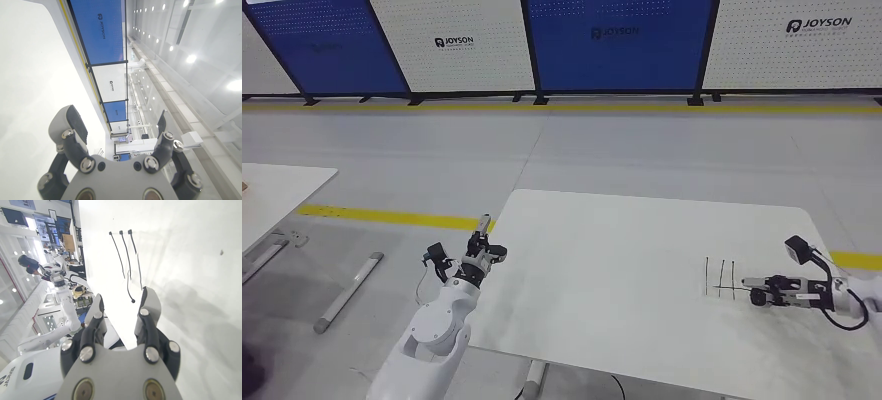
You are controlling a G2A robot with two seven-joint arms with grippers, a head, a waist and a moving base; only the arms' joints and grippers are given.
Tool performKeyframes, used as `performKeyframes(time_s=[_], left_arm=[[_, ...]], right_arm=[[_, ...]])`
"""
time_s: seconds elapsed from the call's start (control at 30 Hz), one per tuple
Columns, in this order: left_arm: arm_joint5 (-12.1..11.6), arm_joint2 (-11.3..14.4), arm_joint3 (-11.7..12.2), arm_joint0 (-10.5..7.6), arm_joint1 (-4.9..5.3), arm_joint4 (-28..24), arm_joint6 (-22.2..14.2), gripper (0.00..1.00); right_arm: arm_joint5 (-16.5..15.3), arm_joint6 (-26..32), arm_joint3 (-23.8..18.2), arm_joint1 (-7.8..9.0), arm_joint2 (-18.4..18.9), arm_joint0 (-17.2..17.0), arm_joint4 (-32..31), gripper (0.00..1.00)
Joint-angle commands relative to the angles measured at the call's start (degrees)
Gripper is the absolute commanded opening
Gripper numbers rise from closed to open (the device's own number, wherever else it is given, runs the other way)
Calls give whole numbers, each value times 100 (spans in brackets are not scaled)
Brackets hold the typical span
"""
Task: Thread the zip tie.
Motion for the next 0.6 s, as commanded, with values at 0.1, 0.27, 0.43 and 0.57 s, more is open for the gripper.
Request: performKeyframes(time_s=[0.1,0.27,0.43,0.57], left_arm=[[0,0,0,0,0,0,0,100],[0,0,0,0,0,0,0,100],[0,0,0,0,0,0,0,100],[0,0,0,0,0,0,0,100]], right_arm=[[0,0,132,-29,-82,62,12,33],[0,0,255,-67,-181,125,17,27],[0,0,335,-88,-243,168,67,14],[0,0,378,-95,-291,189,102,5]])
